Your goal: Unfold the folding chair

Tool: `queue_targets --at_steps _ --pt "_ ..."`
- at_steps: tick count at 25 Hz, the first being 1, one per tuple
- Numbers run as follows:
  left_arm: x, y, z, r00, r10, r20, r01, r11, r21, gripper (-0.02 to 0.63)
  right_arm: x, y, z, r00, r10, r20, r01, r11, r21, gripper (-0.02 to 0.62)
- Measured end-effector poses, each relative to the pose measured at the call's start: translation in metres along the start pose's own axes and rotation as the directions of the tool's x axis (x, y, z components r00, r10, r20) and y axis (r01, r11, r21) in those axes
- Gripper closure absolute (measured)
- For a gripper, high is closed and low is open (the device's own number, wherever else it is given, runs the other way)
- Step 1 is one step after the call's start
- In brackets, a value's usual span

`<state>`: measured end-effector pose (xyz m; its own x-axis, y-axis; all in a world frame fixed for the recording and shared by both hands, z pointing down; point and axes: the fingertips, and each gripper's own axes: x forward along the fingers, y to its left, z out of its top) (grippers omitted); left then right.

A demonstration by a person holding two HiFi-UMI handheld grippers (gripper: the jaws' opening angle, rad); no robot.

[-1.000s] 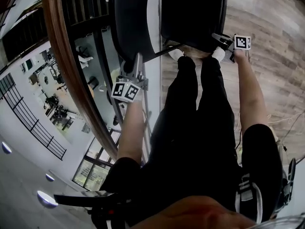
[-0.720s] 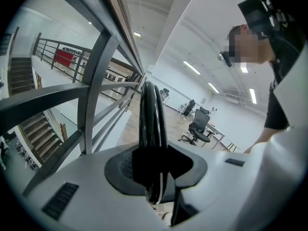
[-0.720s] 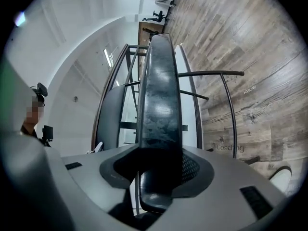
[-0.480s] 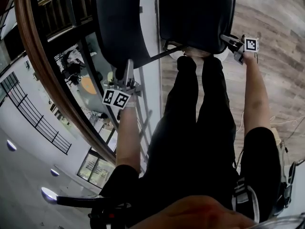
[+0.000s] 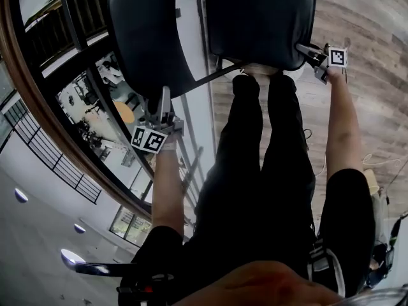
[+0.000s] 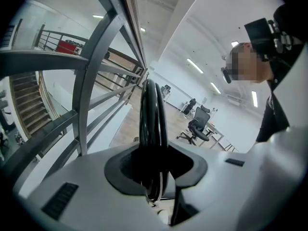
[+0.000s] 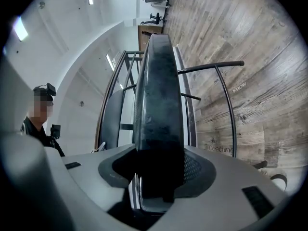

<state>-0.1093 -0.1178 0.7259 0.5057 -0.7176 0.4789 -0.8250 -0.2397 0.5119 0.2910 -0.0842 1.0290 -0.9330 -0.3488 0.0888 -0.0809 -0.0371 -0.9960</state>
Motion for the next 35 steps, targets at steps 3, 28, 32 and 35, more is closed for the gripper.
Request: queue_targets --at_steps 3,28,32,35 --pt "-0.002 0.0 0.001 1.0 0.006 -0.008 -0.006 1.0 -0.002 0.503 -0.003 -0.006 -0.002 1.0 0.0 0.004 0.0 1.0 0.003 0.4" --pt "-0.017 -0.017 -0.013 0.988 0.124 -0.088 -0.111 0.984 0.139 0.363 -0.04 -0.028 0.007 0.977 -0.214 -0.011 0.213 0.976 -0.048 0.325" --pt "-0.036 -0.004 -0.021 0.978 0.193 -0.08 -0.186 0.978 0.095 0.359 -0.081 -0.004 0.016 0.899 -0.437 -0.026 0.426 0.887 -0.176 0.325" --pt "-0.049 -0.019 -0.002 0.978 0.204 -0.032 -0.201 0.976 0.085 0.359 -0.088 0.053 0.04 0.903 -0.428 0.032 0.42 0.866 -0.271 0.325"
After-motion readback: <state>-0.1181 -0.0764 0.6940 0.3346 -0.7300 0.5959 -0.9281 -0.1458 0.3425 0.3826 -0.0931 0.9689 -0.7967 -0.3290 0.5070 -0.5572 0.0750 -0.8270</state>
